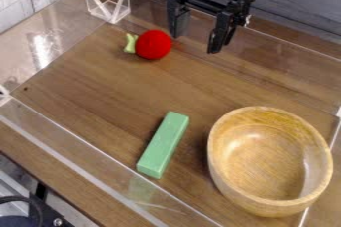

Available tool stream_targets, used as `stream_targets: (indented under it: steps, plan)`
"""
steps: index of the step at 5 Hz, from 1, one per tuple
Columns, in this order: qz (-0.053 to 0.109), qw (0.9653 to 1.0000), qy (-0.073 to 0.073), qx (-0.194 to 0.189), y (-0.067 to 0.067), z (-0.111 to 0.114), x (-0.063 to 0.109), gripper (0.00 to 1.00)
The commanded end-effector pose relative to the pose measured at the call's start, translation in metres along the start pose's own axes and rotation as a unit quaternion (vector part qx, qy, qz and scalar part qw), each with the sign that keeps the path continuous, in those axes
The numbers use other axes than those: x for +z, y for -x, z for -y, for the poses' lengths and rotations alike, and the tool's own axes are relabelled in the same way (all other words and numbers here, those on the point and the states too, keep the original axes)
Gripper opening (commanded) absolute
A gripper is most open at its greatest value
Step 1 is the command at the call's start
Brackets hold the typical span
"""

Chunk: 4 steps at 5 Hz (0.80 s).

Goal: Move the red object to the right side of the table

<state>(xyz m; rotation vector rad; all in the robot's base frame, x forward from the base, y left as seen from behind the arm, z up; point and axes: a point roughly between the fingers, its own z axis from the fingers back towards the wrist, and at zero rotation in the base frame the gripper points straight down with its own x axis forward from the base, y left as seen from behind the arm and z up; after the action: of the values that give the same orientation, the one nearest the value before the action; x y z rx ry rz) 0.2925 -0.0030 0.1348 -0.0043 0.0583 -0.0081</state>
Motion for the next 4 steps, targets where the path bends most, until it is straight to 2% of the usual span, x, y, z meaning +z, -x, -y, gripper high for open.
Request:
stream_targets:
  steps: [1, 2, 3, 4]
  plan:
    - [-0.013, 0.9999, 0.000, -0.004, -0.002, -0.012, -0.012, 1.00]
    - [-0.014, 0.9994, -0.006, -0.033, -0.006, -0.046, -0.021, 1.00]
    - [-0.005, 0.9987, -0.006, -0.050, -0.008, -0.089, -0.025, 1.00]
    - [0.012, 0.9984, -0.001, -0.055, -0.009, -0.097, -0.013, 1.00]
